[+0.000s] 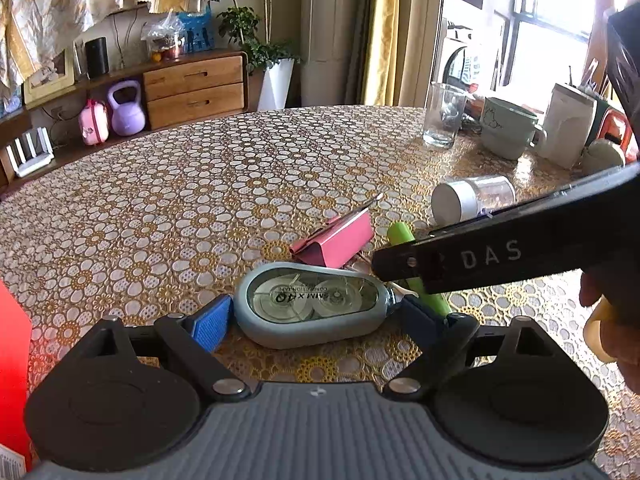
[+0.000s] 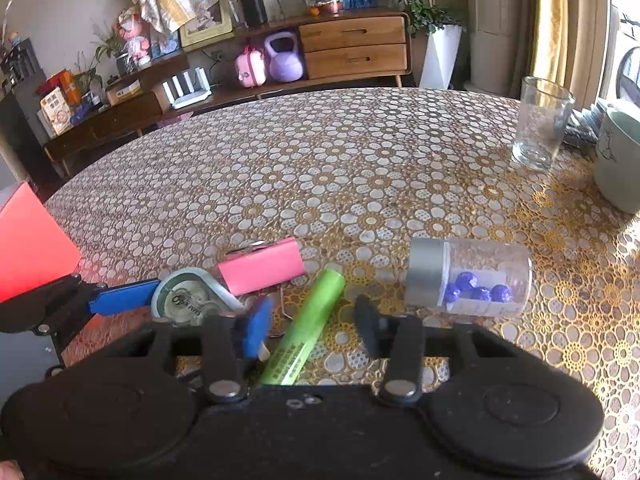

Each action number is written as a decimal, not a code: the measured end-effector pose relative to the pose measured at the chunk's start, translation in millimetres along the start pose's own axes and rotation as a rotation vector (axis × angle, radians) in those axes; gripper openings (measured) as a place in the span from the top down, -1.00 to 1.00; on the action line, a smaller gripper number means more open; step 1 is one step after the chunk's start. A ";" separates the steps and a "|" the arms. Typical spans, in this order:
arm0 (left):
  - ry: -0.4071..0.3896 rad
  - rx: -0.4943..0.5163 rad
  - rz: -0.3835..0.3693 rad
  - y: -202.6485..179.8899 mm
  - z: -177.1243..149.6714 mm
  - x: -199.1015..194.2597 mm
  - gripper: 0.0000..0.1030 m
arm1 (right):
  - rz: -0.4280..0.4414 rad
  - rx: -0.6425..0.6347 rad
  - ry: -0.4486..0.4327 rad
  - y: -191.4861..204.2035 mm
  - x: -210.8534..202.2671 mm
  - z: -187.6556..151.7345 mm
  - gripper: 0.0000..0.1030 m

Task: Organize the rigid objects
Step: 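Grasp the green highlighter with the right tool while the left tool grasps the pale blue tape roller, then carry the highlighter and tape roller over the red box with both tools, then open the right tool to drop the highlighter while the left tool releases the tape roller, then move both tools back toward the pink binder clip and purple-ball jar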

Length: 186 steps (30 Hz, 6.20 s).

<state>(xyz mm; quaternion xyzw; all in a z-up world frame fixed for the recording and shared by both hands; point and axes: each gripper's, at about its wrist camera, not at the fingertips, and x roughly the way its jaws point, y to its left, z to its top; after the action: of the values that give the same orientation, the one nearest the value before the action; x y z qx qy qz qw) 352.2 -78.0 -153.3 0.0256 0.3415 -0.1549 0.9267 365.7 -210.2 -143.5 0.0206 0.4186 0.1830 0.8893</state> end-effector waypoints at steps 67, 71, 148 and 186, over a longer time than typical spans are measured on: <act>-0.195 -0.121 0.279 93.2 -41.1 -305.1 -0.70 | 0.212 -0.329 -0.188 226.5 -188.7 -16.8 0.69; -0.194 -0.138 0.321 121.9 -44.1 -316.5 -0.70 | 0.221 -0.357 -0.176 248.2 -177.7 -14.7 0.69; 0.190 -0.231 0.421 261.2 -15.7 -217.8 -0.71 | 0.258 -0.516 0.025 338.8 -67.7 -30.0 -0.11; -0.168 -0.186 0.358 87.2 -10.9 -307.7 -0.85 | 0.256 -0.303 -0.201 198.5 -209.6 -58.3 -0.99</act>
<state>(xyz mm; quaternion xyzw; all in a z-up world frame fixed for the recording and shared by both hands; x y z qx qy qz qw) 150.7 89.5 30.5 -0.0129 0.2659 0.0428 0.9630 138.6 -103.9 10.7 -0.0423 0.2894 0.3520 0.8891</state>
